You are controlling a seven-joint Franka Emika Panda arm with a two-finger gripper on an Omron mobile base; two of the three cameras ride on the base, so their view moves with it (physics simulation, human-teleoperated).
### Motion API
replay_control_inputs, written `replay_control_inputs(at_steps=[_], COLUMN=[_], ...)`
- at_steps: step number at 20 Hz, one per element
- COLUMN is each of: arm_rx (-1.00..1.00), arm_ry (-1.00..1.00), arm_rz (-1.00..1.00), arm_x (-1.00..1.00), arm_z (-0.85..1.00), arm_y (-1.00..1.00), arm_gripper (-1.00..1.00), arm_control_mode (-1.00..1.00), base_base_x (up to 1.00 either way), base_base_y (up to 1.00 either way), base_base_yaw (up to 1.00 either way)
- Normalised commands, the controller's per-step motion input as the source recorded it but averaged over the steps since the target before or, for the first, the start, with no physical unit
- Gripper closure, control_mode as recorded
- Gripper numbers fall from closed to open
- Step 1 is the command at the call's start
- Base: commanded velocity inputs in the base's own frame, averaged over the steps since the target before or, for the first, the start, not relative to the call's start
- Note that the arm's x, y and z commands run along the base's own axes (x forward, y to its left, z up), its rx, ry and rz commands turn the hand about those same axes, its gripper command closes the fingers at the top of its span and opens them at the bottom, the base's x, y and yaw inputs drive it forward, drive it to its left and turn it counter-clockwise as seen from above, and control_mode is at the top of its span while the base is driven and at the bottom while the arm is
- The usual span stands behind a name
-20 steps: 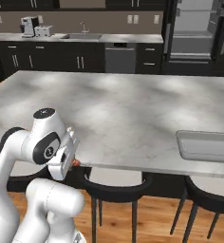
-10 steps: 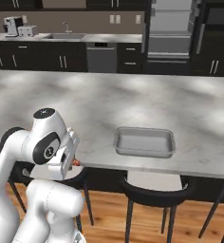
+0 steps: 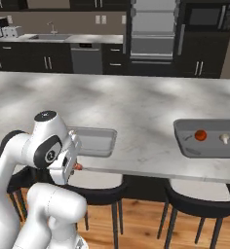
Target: Place the cold items (mushroom and tomato) from the fridge in one tupperware on the dining counter. Place the warm items (kebab skewer and hot dog) in the stove area in another tupperware.
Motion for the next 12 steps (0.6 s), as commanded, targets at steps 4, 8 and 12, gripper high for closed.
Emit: replay_control_inputs(at_steps=[4,8,12], arm_rx=[0.0,0.0,0.07], arm_ry=[0.0,0.0,-0.11], arm_rz=[0.0,0.0,-0.01], arm_x=[0.0,0.0,0.03], arm_z=[0.0,0.0,0.02], arm_y=[0.0,0.0,0.18], arm_gripper=[1.0,1.0,1.0], arm_control_mode=[1.0,1.0,-1.0], base_base_x=[0.2,0.03,0.0], base_base_y=[-0.92,-0.27,0.0], base_base_yaw=[0.0,0.0,0.0])
